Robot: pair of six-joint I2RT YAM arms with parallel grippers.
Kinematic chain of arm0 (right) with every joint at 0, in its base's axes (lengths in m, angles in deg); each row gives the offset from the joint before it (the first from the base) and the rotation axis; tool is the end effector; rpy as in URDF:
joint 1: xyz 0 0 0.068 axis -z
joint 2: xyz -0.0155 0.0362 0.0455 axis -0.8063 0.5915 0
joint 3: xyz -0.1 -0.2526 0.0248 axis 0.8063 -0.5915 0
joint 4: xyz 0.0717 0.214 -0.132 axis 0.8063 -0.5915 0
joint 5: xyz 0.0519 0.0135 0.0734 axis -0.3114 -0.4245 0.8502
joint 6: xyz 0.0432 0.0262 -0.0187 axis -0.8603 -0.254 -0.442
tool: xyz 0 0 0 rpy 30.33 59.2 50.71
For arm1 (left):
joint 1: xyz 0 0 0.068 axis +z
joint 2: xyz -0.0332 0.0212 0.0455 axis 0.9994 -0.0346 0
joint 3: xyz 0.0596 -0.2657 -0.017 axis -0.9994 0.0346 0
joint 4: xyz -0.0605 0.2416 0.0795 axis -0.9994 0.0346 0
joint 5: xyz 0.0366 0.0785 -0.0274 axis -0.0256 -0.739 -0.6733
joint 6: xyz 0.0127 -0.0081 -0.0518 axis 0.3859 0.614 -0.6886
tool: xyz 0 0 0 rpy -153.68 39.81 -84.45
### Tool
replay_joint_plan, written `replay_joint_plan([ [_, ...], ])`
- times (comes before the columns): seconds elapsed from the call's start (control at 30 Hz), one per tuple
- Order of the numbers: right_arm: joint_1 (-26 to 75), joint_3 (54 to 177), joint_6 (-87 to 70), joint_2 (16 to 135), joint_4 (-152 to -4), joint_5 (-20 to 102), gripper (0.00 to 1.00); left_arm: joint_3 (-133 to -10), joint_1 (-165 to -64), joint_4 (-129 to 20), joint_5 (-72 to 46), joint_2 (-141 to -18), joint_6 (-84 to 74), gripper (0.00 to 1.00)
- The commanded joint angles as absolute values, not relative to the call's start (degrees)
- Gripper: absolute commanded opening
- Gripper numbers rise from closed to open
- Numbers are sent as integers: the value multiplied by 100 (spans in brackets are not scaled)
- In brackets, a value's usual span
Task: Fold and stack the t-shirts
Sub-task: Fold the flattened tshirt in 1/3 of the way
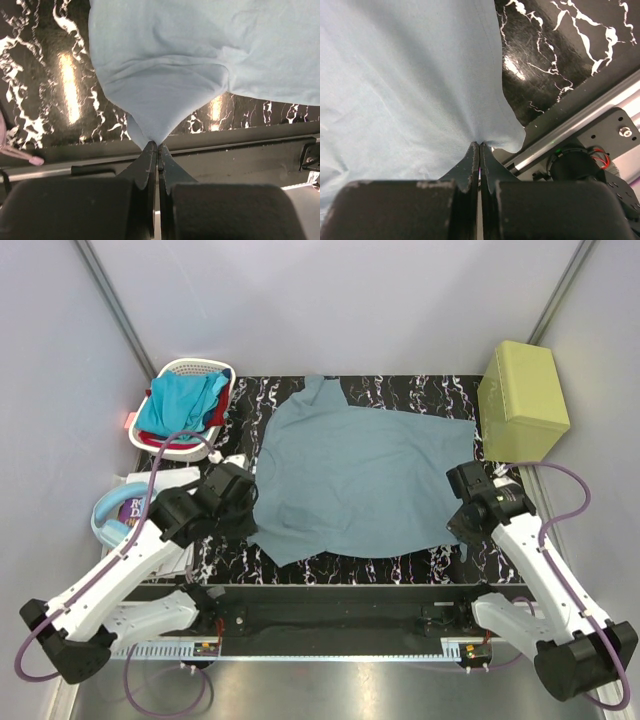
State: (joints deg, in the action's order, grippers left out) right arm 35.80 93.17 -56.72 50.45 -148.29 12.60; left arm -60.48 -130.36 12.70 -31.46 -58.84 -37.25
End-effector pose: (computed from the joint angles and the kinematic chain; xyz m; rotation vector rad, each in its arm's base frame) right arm 0.1458 0.0342 0.2777 0.9213 2.5410 -0.1614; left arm 0.1245 -0.1049 0.3233 -0.0897 2.6053 -0.3277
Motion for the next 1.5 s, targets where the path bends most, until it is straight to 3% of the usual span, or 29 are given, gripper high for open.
replay_joint_plan([
  [0.0,3598,9636,-5792,5016,-15057,1112,0,-6568,-13055,1511,-3428,-5879,-3792,0],
  [0.27,3607,10049,-5678,5903,-14363,910,0,-7273,-12977,1109,-4316,-6749,-3370,0],
  [0.47,3633,9839,-5608,6615,-13766,769,0,-6930,-12248,264,-3921,-7338,-3044,0],
  [0.73,4046,9514,-5423,6669,-13624,611,0,-7070,-11624,-140,-3877,-8005,-2684,0],
  [1.07,4916,9461,-4914,6756,-13317,444,0,-7439,-11394,-492,-3781,-8963,-2508,0],
  [1.47,4987,9733,-5150,7564,-12992,462,0,-7844,-11122,-791,-3772,-9887,-2403,0],
])
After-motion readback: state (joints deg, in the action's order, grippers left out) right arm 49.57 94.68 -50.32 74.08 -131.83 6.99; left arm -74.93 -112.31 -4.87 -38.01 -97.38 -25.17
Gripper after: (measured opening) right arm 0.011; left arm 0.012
